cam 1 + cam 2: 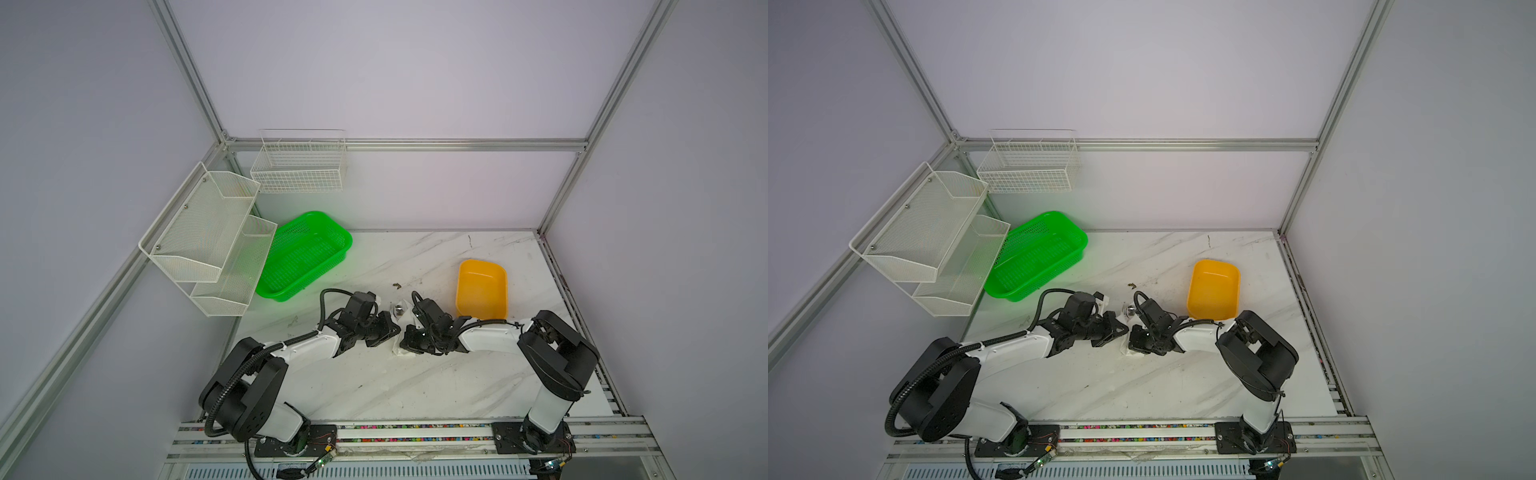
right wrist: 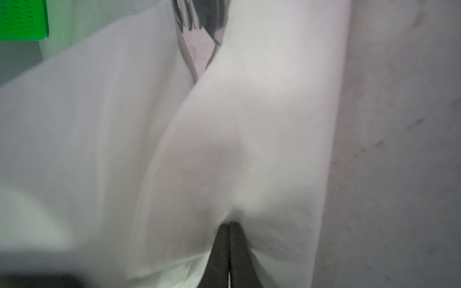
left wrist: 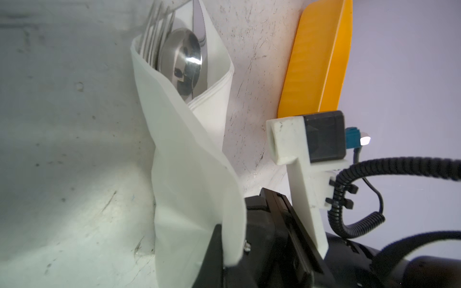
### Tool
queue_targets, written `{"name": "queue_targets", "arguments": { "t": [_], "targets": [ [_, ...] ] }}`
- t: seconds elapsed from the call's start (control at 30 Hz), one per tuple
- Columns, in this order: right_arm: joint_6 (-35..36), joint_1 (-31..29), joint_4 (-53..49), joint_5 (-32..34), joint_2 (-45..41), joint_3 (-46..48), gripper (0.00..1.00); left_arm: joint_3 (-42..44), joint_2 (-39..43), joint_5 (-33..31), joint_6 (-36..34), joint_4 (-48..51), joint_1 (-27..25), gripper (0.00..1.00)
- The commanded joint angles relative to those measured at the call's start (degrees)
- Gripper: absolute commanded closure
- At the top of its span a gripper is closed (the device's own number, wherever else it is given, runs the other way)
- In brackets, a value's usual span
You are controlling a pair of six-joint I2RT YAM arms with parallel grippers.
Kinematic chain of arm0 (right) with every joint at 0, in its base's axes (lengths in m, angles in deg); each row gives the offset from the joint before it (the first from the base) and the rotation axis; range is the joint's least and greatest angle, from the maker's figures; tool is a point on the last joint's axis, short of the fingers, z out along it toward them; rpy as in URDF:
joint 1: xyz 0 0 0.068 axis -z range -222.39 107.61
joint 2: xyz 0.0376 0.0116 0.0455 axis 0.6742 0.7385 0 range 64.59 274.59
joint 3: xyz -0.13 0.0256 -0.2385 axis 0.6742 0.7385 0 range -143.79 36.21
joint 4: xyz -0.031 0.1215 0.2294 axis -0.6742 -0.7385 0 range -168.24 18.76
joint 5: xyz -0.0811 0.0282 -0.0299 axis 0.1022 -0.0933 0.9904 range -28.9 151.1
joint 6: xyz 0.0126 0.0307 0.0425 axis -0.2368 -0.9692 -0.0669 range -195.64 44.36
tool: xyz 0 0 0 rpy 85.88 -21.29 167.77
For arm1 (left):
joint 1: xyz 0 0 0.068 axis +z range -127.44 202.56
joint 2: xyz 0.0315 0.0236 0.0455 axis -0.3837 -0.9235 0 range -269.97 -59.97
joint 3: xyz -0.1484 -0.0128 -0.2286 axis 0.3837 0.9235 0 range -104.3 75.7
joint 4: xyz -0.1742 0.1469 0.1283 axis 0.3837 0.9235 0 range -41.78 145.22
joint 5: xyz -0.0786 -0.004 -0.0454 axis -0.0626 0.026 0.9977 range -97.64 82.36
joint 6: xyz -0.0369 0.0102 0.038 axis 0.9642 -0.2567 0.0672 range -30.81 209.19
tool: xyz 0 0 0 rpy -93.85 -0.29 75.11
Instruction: Place the utensils on the paper napkin and roll it up
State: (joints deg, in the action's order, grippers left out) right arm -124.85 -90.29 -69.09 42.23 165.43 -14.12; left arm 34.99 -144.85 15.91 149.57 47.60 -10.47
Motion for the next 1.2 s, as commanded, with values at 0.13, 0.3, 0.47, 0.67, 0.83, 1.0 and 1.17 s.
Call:
{"name": "queue_targets", "arguments": {
  "t": [0.13, 0.3, 0.47, 0.67, 0.83, 1.0, 1.17],
  "targets": [
    [-1.6, -0.1, 2.5, 0.3, -1.8, 3.0, 0.93, -8.3, -3.3, -0.4, -1.1, 0.0, -2.6, 0.93],
    [-2.3, 0.1, 2.9, 1.5, -4.7, 4.6, 0.93, -9.7, -5.9, 0.2, -0.9, 0.0, -3.4, 0.93],
    [-3.2, 0.3, 3.0, 2.2, -7.5, 6.7, 0.92, -10.2, -7.0, 0.2, -1.0, 0.0, -3.8, 0.93],
    [-3.7, 0.4, 3.3, 3.4, -9.0, 8.5, 0.92, -10.8, -7.6, 0.6, -1.2, 0.1, -3.9, 0.94],
    [-3.5, 0.4, 5.2, 2.3, -6.5, 9.0, 0.93, -11.7, -7.9, 1.0, -1.3, 0.0, -4.2, 0.94],
    [-3.4, 0.4, 5.4, 2.5, -5.6, 9.5, 0.94, -13.2, -9.0, 1.7, -1.2, 0.0, -5.0, 0.94],
    [-3.1, 0.4, 5.5, 2.4, -5.3, 10.5, 0.94, -15.2, -11.0, 2.7, -1.5, 0.0, -6.2, 0.94]
  ]
}}
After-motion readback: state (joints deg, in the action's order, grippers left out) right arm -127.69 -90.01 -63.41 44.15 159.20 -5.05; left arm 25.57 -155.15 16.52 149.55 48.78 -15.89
